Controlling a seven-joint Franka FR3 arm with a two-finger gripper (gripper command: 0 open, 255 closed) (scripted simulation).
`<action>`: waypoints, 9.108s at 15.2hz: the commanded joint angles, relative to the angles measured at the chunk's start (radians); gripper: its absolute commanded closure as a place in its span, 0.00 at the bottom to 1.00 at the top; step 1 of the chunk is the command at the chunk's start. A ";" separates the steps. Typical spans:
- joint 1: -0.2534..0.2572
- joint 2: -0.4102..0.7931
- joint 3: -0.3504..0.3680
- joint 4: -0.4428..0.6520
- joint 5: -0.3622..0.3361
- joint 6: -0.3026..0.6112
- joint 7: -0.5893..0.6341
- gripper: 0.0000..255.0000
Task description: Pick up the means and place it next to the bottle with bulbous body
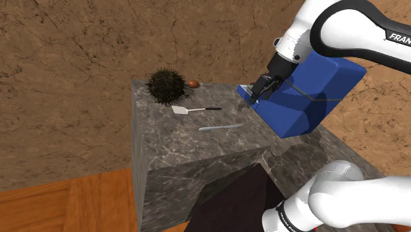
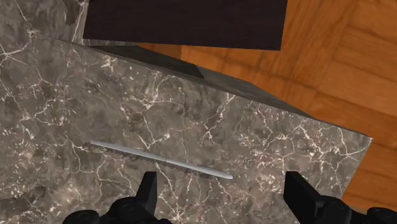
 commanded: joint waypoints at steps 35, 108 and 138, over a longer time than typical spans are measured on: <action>0.285 0.584 -0.350 -0.129 -0.061 0.665 -1.331 0.00; 0.290 0.469 -0.309 0.634 -0.086 -0.209 -1.275 1.00; 0.104 -0.452 -0.374 0.173 -0.348 -0.645 -1.490 1.00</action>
